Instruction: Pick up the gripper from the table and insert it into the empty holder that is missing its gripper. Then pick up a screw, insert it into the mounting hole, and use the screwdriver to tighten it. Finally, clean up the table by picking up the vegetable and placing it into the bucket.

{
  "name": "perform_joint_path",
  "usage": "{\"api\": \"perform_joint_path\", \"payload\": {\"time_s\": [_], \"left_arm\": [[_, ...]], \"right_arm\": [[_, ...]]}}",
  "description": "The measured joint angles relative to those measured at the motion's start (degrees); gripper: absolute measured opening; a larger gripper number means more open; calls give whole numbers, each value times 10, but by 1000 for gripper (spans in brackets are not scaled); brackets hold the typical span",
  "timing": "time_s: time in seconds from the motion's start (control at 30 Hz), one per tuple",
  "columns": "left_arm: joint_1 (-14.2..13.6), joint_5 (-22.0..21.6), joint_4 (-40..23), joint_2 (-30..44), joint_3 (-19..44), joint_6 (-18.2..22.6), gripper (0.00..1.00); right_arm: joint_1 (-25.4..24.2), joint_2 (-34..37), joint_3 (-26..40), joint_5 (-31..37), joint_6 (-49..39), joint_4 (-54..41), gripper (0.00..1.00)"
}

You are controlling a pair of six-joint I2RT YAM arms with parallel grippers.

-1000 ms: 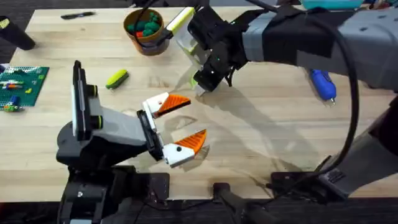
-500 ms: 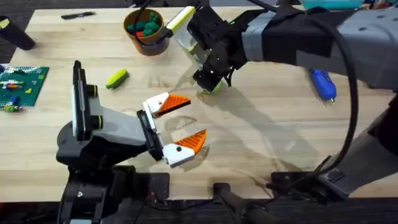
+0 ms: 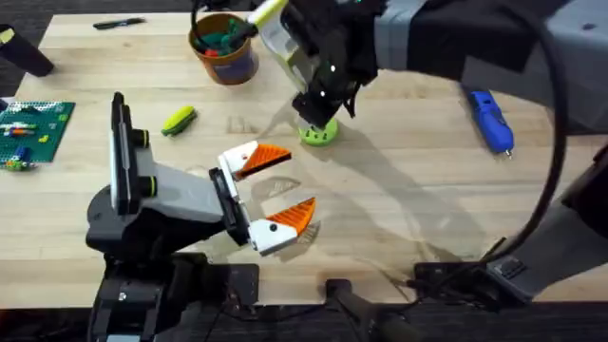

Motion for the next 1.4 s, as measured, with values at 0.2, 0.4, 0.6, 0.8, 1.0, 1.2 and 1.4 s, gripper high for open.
{"api": "perform_joint_path", "payload": {"time_s": [0.2,0.4,0.6,0.8,1.0,1.2,1.4], "left_arm": [[0,0,0,0,0,0,889],[0,0,0,0,0,0,889],[0,0,0,0,0,0,890],[0,0,0,0,0,0,890],[0,0,0,0,0,0,888],[0,6,-1,0,0,0,890],[0,11,-2,0,0,0,890]], "right_arm": [[0,0,53,0,0,-45,6],[0,0,101,0,2,-90,6],[0,0,157,-16,16,-138,6],[16,-41,266,-52,35,-222,6],[58,-50,300,-56,42,-229,6],[98,-50,304,-56,49,-239,6],[117,-50,314,-56,57,-244,6]]}}
